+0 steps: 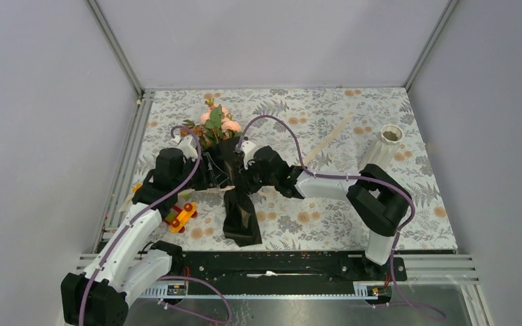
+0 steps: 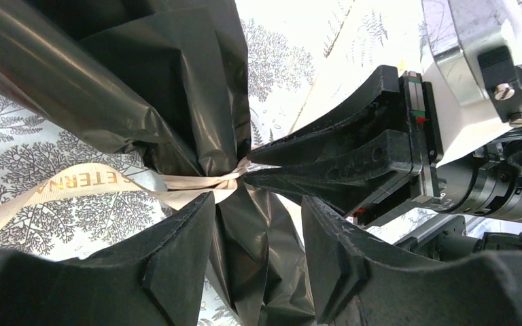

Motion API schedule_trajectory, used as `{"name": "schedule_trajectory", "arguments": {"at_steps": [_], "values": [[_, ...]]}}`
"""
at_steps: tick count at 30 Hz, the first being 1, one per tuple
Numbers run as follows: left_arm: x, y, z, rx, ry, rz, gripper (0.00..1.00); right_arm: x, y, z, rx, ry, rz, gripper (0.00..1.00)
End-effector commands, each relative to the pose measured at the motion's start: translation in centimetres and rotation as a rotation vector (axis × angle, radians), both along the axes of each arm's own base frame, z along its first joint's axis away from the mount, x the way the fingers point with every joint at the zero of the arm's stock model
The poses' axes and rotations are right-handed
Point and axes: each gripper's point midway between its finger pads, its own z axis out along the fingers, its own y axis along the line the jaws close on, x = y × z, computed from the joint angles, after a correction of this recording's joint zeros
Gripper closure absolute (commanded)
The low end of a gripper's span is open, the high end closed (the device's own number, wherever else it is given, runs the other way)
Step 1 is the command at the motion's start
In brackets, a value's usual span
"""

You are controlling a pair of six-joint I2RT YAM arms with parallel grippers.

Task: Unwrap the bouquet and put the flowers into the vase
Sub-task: Untie the ribbon from the wrapping paper.

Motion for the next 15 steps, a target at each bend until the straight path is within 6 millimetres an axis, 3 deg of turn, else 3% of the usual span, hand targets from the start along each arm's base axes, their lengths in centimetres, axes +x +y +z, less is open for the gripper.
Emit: {"name": "schedule_trajectory", "arguments": {"at_steps": [1, 7, 15], "values": [[0.1, -0.8, 0.4, -0.031, -0.013, -0.036, 0.47, 0.5, 1.1, 1.0, 0.023, -0.037, 0.023, 0.7], [-0.5, -1.4, -0.5, -0.083, 0.013, -0.047, 0.48, 0.6, 1.2, 0.8, 0.013, -0.044, 0.017, 0.67], [-2.4, -1.5, -4.0, -0.106, 0.113, -0.035, 0.48, 0.5, 1.5, -0.2, -0.007, -0.043, 0.021, 0.7]]}}
